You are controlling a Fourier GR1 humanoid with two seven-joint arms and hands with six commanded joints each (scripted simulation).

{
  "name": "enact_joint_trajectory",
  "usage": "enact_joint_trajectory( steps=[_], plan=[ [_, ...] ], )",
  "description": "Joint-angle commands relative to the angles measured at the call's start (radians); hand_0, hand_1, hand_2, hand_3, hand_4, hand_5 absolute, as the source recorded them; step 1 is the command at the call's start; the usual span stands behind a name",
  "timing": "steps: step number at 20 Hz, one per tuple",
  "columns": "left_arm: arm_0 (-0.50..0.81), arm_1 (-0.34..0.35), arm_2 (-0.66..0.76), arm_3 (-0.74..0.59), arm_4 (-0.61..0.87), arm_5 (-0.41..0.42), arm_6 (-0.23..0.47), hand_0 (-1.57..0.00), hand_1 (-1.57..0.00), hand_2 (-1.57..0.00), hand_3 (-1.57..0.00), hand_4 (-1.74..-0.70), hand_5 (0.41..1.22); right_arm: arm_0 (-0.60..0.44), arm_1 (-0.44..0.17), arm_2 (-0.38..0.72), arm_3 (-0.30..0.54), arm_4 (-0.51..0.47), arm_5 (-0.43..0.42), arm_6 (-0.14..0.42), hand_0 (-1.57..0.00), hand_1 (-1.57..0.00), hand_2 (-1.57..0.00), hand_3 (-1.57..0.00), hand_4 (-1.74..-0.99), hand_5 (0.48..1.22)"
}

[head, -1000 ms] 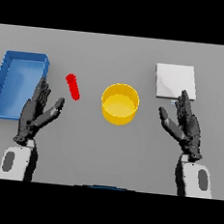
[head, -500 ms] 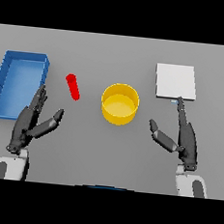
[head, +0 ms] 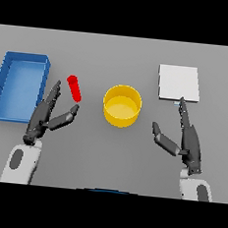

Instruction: Pick up the red beaker and tilt it to pour out 1 green nut into yellow bowl. Pick up the yellow bowl and place it on the metallic measuring scale.

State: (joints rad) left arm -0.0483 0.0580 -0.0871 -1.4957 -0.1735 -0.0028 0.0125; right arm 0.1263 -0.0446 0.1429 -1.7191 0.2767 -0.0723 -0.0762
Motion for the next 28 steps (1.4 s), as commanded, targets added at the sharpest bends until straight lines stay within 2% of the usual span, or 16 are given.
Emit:
enact_joint_trajectory(
  steps=[1, 6, 9, 12, 17, 20, 23, 26, 27, 28],
  plan=[
    [-0.03, -0.005, 0.005, 0.036, -0.008, 0.011, -0.02, 0.0, 0.0, 0.0, 0.0, -1.23, 0.629, 0.002, -0.003, -0.003, 0.0, -0.004, 0.002, -0.008, 0.0, 0.0, 0.0, 0.0, -1.26, 0.633],
    [-0.143, 0.001, 0.043, 0.193, -0.005, 0.015, -0.059, 0.0, 0.0, 0.0, 0.0, -1.26, 0.668, 0.003, -0.002, -0.005, -0.003, -0.016, 0.008, -0.015, 0.0, 0.0, 0.0, 0.0, -1.278, 0.634],
    [-0.21, -0.002, 0.061, 0.272, -0.002, 0.019, -0.083, 0.0, 0.0, 0.0, 0.0, -1.28, 0.68, -0.006, -0.002, -0.009, 0.0, -0.018, 0.007, 0.007, 0.0, 0.0, 0.0, 0.0, -1.267, 0.635],
    [-0.255, -0.011, 0.065, 0.328, -0.014, 0.033, -0.097, 0.0, 0.0, 0.0, 0.0, -1.29, 0.688, 0.001, -0.01, -0.017, 0.002, -0.03, 0.016, -0.008, 0.0, 0.0, 0.0, 0.0, -1.267, 0.64],
    [-0.322, -0.013, 0.075, 0.398, -0.02, 0.037, -0.088, 0.0, 0.0, 0.0, 0.0, -1.29, 0.684, -0.001, -0.011, -0.021, 0.006, -0.035, 0.016, -0.02, 0.0, 0.0, 0.0, 0.0, -1.269, 0.643],
    [-0.37, -0.014, 0.09, 0.446, -0.015, 0.039, -0.076, 0.0, 0.0, 0.0, 0.0, -1.29, 0.683, -0.007, -0.01, -0.027, 0.014, -0.039, 0.014, -0.004, 0.0, 0.0, 0.0, 0.0, -1.265, 0.638],
    [-0.388, -0.023, 0.101, 0.484, 0.0, 0.03, -0.121, 0.0, 0.0, 0.0, 0.0, -1.32, 0.692, 0.014, -0.01, -0.018, -0.011, -0.029, 0.012, -0.008, 0.0, 0.0, 0.0, 0.0, -1.264, 0.64],
    [-0.415, -0.034, 0.118, 0.532, 0.007, 0.04, -0.157, 0.0, 0.0, 0.0, 0.0, -1.35, 0.704, 0.0, -0.012, -0.023, 0.0, -0.029, 0.01, 0.002, 0.0, 0.0, 0.0, 0.0, -1.261, 0.641],
    [-0.439, -0.039, 0.136, 0.559, 0.018, 0.049, -0.16, 0.0, -0.03, -0.07, -0.03, -1.38, 0.724, 0.001, -0.011, -0.019, -0.001, -0.025, 0.01, -0.001, 0.0, 0.0, 0.0, 0.0, -1.259, 0.642],
    [-0.446, -0.053, 0.143, 0.566, 0.025, 0.061, -0.171, -0.12, -0.15, -0.18, -0.12, -1.41, 0.75, 0.0, -0.01, -0.023, 0.006, -0.027, 0.008, -0.002, 0.0, 0.0, 0.0, 0.0, -1.26, 0.642]
  ],
)
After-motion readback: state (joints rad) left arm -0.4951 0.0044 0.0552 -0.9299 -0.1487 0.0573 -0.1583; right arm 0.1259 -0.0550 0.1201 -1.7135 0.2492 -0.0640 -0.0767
